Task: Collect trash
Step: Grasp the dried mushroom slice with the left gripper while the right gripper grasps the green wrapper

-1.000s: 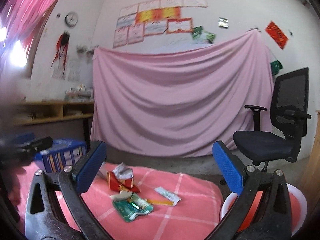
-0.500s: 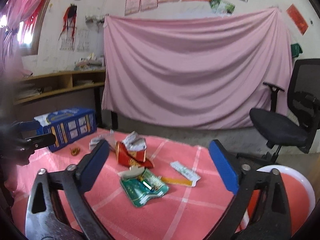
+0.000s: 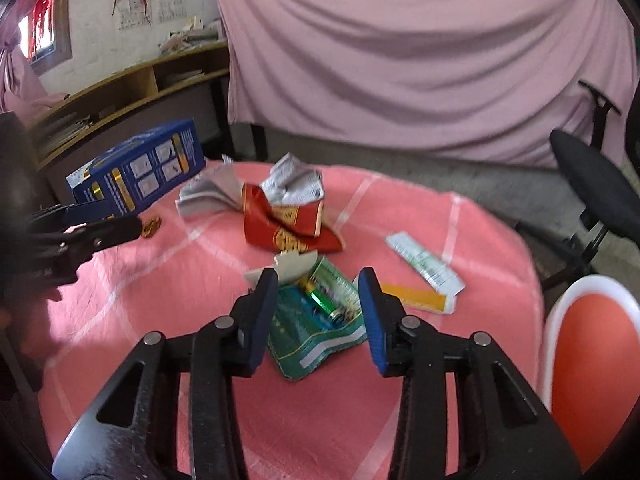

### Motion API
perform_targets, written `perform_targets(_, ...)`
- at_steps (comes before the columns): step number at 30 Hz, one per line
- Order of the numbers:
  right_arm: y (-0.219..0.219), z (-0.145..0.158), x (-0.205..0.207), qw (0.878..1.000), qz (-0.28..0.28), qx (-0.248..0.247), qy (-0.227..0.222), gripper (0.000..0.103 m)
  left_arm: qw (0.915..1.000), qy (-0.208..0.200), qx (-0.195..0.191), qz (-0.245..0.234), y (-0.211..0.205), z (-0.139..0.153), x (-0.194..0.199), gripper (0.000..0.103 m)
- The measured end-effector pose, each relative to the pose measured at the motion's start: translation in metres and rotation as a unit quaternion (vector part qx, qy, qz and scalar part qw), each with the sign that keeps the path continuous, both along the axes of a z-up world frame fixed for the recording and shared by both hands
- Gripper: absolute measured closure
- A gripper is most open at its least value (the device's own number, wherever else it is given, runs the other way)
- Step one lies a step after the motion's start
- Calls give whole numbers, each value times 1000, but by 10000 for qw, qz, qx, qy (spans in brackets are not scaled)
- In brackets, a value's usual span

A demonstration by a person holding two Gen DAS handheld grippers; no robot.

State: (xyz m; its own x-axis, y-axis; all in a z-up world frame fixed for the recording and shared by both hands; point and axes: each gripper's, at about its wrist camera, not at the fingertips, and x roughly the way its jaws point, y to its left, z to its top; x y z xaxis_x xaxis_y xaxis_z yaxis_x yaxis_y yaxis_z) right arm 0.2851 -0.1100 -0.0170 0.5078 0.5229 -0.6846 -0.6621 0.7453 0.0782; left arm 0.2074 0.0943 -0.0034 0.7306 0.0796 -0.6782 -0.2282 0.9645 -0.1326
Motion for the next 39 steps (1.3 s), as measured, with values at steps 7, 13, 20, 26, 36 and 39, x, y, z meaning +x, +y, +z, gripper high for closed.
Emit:
perform_targets(7,1,-9,12,9990,20,-47,439,48,9972,557,-372,321,14,-15,20,37)
perform_targets(13,2,-18,24,9968,-77,-136,781,51,9951,634,-591,478,25,-16,28,46)
perform_targets(20,5,-24,32,9942,-16,-116,1069,57,9948,789,-386,525,21,-16,36,64)
perform_targets(26,10,-24,26,9943,111,-188,1039,70,9954,849,-216,400,11,-17,38,83)
perform_targets(36,7,-16,13,9961,181,-158,845,73,9964,714,-418,176,5,-14,23,85)
perform_targets(39,6,-13,7,9964,250,-174,793,73,9968,645,-477,30,-1,-12,13,85)
